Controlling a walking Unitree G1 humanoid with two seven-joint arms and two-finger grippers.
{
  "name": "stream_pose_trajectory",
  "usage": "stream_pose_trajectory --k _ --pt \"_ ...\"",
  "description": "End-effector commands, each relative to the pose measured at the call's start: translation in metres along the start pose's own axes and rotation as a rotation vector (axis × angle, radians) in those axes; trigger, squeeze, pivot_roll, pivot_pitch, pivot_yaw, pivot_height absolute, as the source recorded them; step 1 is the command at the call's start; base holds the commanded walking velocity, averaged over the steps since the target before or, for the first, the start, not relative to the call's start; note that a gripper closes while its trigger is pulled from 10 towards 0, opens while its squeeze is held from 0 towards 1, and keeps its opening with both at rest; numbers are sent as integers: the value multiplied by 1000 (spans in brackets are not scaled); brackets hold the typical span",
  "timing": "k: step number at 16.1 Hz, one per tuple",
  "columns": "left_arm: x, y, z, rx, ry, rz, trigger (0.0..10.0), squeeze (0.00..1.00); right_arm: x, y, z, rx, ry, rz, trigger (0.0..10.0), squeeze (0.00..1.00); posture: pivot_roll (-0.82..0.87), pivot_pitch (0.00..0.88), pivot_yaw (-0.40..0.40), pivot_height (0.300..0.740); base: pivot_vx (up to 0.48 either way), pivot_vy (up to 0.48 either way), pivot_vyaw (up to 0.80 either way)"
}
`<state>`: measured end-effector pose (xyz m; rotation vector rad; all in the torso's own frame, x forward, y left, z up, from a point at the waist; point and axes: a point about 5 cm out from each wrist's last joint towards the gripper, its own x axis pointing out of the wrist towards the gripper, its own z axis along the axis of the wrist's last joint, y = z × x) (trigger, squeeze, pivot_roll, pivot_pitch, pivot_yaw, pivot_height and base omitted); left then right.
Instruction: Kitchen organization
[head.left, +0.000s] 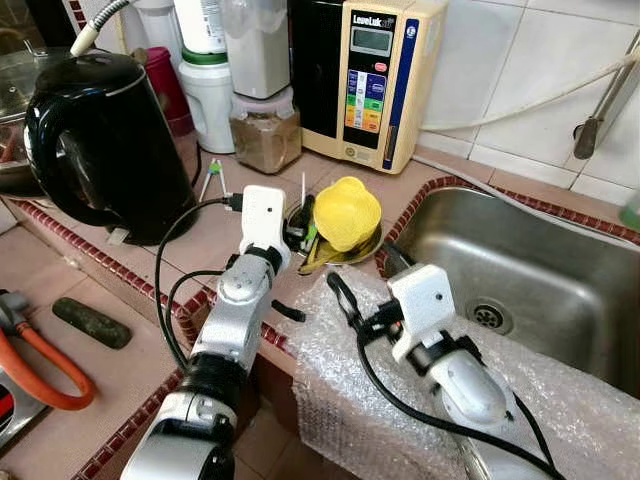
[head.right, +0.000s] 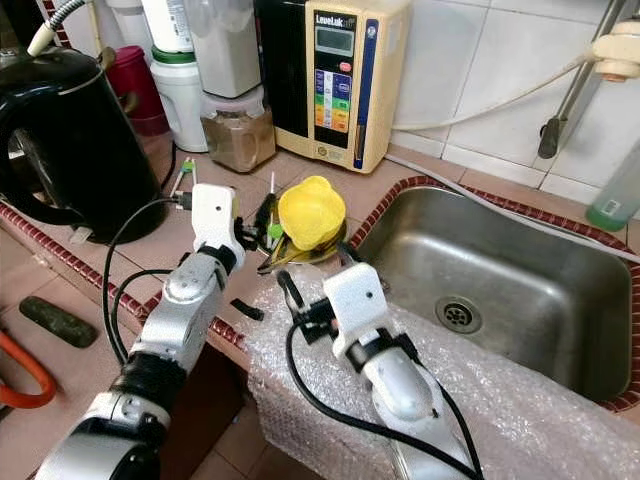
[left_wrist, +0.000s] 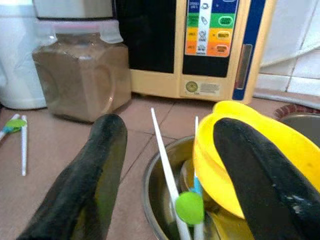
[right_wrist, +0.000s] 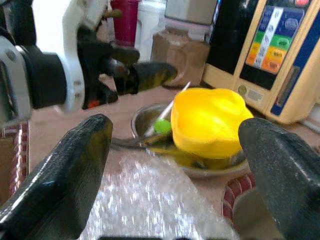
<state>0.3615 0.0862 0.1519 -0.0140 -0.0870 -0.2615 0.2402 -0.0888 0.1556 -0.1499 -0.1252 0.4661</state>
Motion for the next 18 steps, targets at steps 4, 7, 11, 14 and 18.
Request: stream_pose_trajectory --k 4,7,11,14,18 --pt "-4 1 9 -25 -30 -14 10000 1000 2 -9 5 -9 -32 -45 10000 0 1 0 12 740 0 0 0" --pt "-4 5 16 -5 -77 38 10000 1000 4 -14 8 -25 -53 -80 10000 0 -5 0 13 740 0 0 0" --pt "-1 3 13 -4 -41 35 10000 600 2 -19 10 -41 -53 -93 10000 0 -23 0 14 740 0 0 0" --pt "3 -4 11 -52 20 21 10000 0 2 -21 10 -53 -56 -95 10000 0 -31 0 10 740 0 0 0" --pt "4 -9 18 -96 -21 -4 10000 624 3 -19 11 -54 -61 -86 10000 0 -28 0 10 740 0 0 0"
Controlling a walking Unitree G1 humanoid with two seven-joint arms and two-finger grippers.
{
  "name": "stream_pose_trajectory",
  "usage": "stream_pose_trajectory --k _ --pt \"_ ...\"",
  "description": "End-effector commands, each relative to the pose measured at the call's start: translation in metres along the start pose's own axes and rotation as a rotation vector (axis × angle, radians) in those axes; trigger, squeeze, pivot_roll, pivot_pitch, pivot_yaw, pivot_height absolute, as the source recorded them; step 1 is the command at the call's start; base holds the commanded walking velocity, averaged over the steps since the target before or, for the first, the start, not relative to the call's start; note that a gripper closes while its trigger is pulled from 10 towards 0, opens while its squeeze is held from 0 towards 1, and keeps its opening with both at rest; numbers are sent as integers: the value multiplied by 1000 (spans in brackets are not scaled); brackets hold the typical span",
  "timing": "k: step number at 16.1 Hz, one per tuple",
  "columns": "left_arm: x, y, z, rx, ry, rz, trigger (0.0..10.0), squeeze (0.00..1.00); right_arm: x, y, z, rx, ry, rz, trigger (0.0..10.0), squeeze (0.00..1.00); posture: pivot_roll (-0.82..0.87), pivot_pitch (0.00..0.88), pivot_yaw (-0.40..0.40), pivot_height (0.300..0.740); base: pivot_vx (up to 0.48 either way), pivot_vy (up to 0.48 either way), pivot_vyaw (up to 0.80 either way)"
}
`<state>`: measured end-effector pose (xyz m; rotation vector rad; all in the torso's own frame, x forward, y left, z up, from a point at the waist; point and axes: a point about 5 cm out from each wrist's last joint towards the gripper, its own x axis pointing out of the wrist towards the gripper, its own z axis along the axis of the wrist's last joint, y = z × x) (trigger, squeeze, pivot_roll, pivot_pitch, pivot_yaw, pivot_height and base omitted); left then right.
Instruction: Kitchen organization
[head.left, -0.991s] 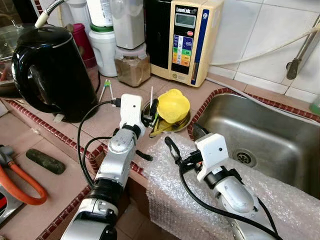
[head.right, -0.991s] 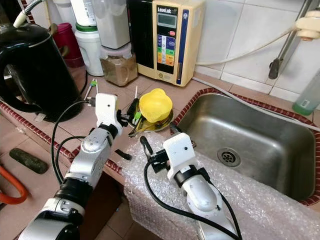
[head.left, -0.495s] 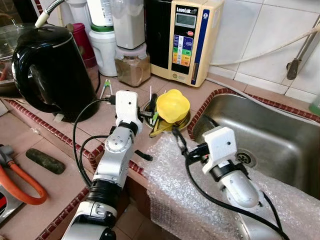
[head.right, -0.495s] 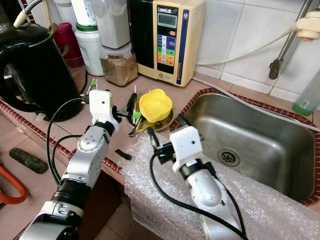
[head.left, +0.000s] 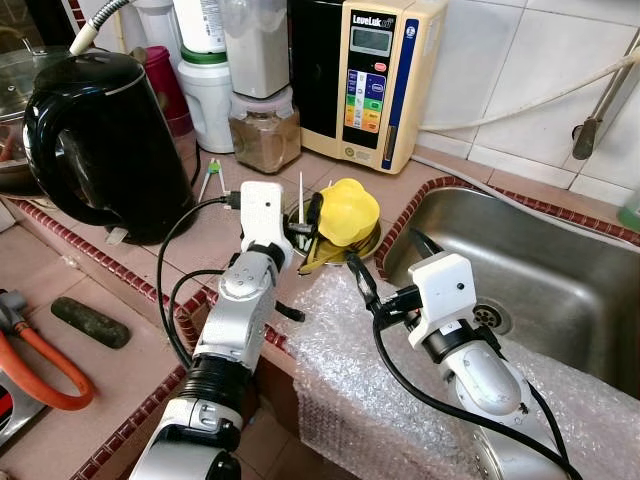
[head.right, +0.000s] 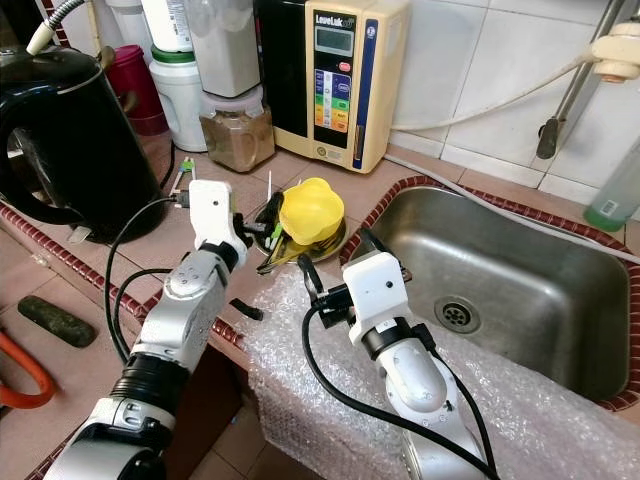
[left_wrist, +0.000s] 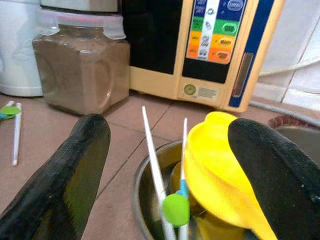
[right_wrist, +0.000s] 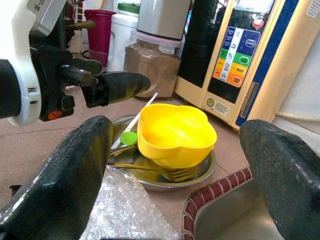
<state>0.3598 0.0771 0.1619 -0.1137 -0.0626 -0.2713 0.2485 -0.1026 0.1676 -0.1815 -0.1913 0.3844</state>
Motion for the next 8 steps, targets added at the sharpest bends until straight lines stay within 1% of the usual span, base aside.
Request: stream_pose_trajectory --k 1,4,6,7,8 --pt "1 -4 6 -27 -18 -36 10000 1000 2 -1 2 -2 -13 -2 10000 0 -27 0 8 740 0 0 0" --pt "-3 -9 -8 -84 70 -65 10000 1000 -1 0 -2 2 3 -13 10000 0 -23 0 1 740 0 0 0" --pt "-2 -12 -7 -103 85 -89 10000 1000 -3 -4 -3 -3 13 -40 10000 0 -26 0 3 740 0 0 0" --pt "-2 -12 -8 -110 98 -88 10000 1000 -7 -8 -6 -6 25 -61 10000 0 -25 0 1 740 0 0 0" --pt "-2 -12 -9 -117 102 -86 10000 1000 -8 -9 -7 -7 28 -63 10000 0 -25 0 1 740 0 0 0"
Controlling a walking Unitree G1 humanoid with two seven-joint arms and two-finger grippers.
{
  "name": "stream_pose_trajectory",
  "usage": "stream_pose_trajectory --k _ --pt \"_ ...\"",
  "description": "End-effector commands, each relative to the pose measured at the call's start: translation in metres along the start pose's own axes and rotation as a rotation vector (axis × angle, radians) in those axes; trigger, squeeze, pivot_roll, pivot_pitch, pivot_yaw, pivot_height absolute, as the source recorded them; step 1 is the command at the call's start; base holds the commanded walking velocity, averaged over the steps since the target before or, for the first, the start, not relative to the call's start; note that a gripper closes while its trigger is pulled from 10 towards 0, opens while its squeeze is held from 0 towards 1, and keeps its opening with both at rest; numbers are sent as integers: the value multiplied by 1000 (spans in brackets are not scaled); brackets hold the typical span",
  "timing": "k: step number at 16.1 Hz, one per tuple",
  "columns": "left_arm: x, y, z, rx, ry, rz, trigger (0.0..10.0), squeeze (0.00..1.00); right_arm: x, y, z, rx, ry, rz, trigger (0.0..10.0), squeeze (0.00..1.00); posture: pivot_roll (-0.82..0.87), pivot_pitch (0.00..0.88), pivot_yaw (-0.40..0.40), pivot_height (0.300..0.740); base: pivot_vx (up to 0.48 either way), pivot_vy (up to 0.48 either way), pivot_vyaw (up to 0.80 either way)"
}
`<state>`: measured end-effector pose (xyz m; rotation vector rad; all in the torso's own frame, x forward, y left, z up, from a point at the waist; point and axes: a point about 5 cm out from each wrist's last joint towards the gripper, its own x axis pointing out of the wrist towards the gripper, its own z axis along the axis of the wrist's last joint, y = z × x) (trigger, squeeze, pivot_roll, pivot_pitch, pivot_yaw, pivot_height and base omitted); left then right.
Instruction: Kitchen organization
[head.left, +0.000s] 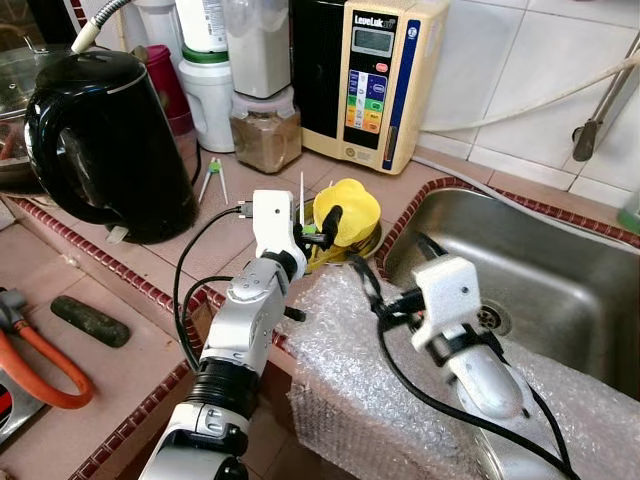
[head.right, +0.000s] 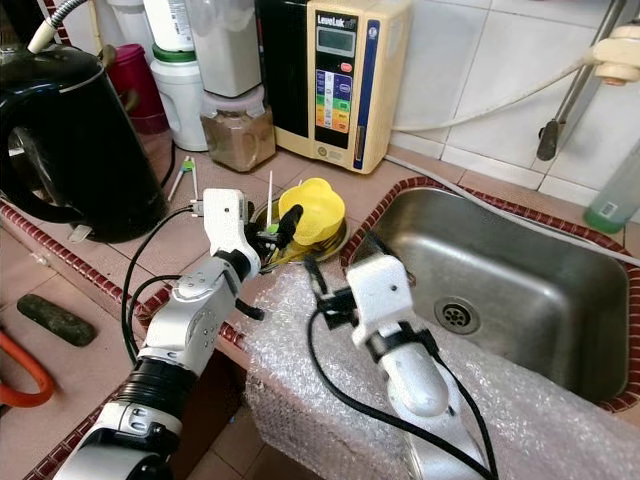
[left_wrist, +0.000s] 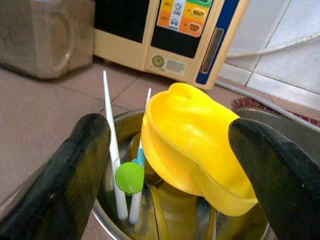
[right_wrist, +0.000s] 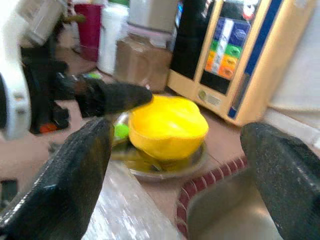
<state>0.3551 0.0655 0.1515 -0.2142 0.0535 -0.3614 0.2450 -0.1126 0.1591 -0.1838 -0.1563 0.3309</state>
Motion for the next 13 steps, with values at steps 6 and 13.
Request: stream_pose_trajectory --k 6,13 --pt "1 -5 -7 -52 73 -42 10000 0 -12 -17 -1 -34 -6 -115 10000 0 -38 0 11 740 0 0 0" --pt "11 -10 -1 -87 70 -45 10000 0 -15 -7 -3 3 -2 -87 10000 0 -48 0 28 740 0 0 0"
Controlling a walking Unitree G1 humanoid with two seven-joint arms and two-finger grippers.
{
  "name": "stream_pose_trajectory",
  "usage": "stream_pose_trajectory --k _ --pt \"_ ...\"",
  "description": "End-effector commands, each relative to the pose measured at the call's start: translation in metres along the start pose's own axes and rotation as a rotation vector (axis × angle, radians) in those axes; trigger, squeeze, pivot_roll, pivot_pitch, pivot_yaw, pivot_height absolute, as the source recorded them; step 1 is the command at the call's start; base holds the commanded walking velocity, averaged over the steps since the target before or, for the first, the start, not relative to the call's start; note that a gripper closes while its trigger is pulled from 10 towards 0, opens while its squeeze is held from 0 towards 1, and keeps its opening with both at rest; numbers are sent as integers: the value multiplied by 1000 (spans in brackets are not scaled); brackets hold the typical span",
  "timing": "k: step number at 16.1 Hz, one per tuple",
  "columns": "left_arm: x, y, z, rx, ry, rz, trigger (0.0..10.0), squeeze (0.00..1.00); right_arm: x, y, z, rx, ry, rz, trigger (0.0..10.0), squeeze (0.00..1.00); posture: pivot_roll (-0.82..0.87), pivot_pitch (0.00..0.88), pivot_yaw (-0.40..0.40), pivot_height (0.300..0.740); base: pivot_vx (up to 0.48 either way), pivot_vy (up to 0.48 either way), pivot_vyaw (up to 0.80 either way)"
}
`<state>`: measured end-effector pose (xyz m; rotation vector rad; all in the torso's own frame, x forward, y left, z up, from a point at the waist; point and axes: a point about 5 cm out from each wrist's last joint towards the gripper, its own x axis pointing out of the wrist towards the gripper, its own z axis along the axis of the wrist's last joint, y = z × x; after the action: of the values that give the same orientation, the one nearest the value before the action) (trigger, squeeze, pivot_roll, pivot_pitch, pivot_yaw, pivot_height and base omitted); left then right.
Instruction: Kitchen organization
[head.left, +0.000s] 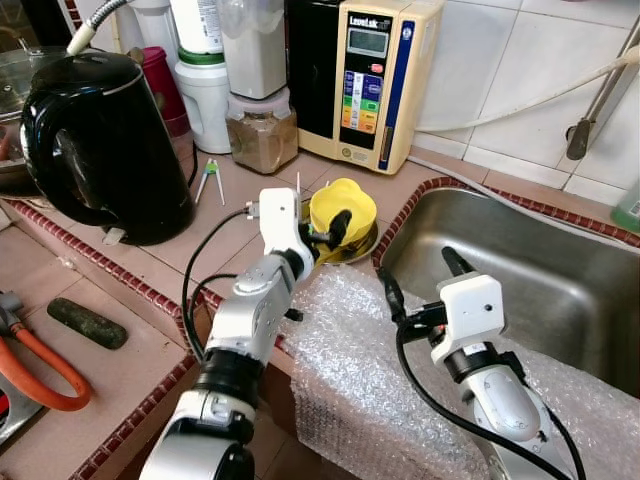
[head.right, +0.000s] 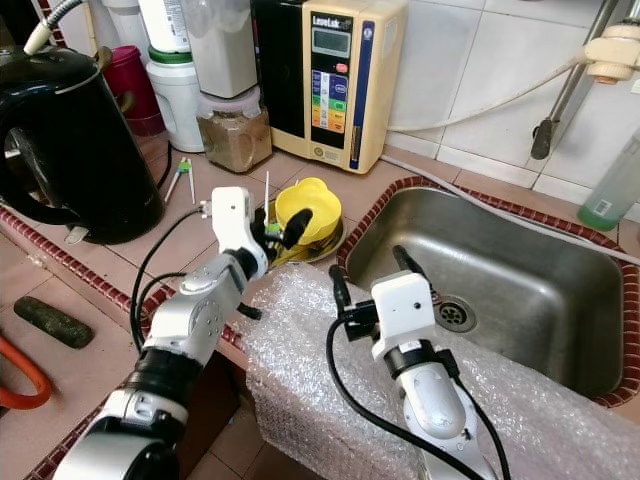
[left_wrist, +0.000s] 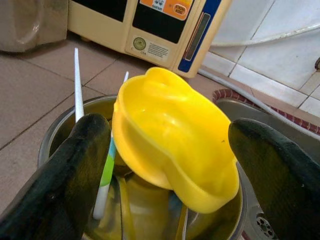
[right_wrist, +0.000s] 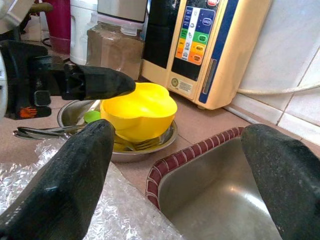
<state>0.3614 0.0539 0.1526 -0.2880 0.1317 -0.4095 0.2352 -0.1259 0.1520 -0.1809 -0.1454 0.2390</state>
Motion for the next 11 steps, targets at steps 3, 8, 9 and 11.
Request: stream_pose_trajectory --k 3,8,9,11 --pt "5 -4 0 -3 18 -3 10000 0 1 1 6 7 -28 4 10000 0 -50 0 32 740 0 0 0" --pt "8 -1 -10 -59 61 39 10000 0 2 1 10 12 -33 41 10000 0 -53 0 7 740 0 0 0" --pt "10 -3 -13 -70 71 43 9765 0 4 4 13 17 -38 73 10000 0 -53 0 0 740 0 0 0" --pt "11 -6 -15 -68 83 41 6275 0 6 5 16 20 -43 86 10000 0 -51 0 -4 740 0 0 0"
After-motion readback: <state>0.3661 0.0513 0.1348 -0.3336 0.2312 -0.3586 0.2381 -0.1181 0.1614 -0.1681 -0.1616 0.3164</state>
